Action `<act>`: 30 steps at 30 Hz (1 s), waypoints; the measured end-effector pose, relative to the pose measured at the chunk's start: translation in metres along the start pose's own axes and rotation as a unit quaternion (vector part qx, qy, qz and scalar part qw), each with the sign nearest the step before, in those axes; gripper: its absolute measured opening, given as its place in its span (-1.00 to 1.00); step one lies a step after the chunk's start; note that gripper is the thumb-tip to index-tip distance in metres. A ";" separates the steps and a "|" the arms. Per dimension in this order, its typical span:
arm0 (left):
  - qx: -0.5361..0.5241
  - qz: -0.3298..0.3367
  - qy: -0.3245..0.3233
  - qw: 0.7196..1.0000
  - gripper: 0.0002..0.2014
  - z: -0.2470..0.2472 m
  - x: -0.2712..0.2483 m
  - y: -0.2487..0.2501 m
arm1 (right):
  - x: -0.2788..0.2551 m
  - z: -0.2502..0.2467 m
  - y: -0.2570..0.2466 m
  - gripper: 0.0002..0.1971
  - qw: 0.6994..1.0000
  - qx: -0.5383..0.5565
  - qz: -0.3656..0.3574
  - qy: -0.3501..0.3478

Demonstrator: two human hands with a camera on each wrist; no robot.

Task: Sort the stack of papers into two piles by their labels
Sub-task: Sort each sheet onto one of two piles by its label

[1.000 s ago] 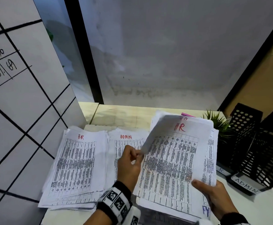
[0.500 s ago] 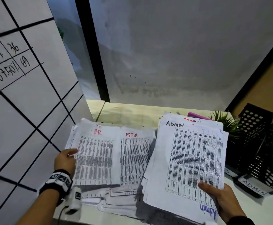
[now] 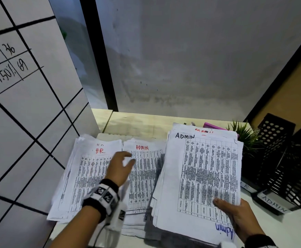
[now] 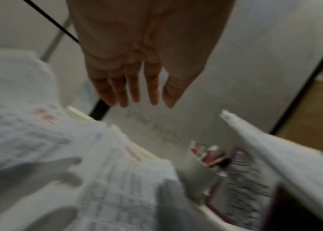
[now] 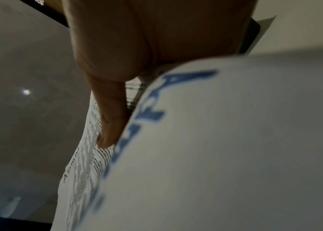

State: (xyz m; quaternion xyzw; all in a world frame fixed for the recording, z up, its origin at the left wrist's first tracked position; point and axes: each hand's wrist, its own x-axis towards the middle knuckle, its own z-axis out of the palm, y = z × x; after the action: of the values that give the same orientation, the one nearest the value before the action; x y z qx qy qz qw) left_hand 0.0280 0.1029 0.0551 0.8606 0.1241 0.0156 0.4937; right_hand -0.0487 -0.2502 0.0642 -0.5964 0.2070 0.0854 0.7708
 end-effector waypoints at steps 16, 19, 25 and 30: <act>-0.168 -0.030 0.023 0.985 -0.81 0.086 -0.024 0.075 | 0.006 -0.013 0.007 -0.36 1.000 -0.025 -0.015 0.002; -0.186 -0.037 0.021 0.982 -0.73 0.086 -0.024 0.075 | 0.009 -0.013 0.008 -0.48 1.000 -0.025 -0.010 0.001; -0.182 -0.028 0.016 0.983 -0.81 0.080 -0.021 0.075 | 0.010 -0.012 0.010 -0.47 1.000 -0.030 -0.003 -0.001; -0.139 0.014 0.001 0.990 -0.95 0.085 -0.025 0.074 | 0.014 -0.013 0.011 -0.27 0.999 -0.034 -0.009 0.005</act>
State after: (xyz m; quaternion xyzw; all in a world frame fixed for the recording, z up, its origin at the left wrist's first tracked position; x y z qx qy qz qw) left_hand 0.0310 -0.0108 0.0772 0.7855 0.1088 0.0403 0.6079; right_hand -0.0436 -0.2610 0.0458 -0.6242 0.2029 0.0822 0.7499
